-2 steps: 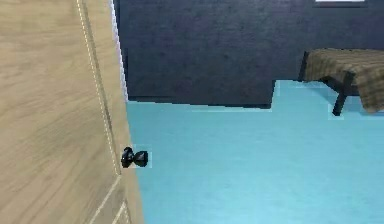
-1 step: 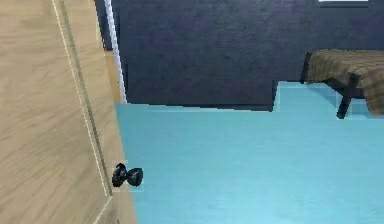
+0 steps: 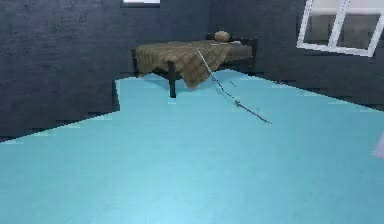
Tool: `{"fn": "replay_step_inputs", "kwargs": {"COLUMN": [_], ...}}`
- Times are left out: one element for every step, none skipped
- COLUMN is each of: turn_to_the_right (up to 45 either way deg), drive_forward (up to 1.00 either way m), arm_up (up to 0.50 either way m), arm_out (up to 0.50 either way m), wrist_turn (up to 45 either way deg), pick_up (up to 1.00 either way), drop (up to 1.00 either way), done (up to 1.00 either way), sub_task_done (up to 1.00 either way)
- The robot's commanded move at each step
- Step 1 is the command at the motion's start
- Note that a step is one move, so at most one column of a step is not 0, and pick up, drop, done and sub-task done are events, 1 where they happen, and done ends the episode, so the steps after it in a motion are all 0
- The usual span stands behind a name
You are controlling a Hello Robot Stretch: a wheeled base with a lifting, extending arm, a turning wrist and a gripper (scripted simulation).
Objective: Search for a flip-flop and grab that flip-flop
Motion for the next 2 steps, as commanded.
{"fn": "replay_step_inputs", "kwargs": {"turn_to_the_right": [33.0,0.0], "drive_forward": [0.00,0.40], "arm_up": [0.00,0.00], "arm_out": [0.00,0.00], "wrist_turn": [0.0,0.0], "pick_up": [0.00,0.00], "drop": [0.00,0.00], "done": [0.00,0.00], "sub_task_done": [0.00,0.00]}}
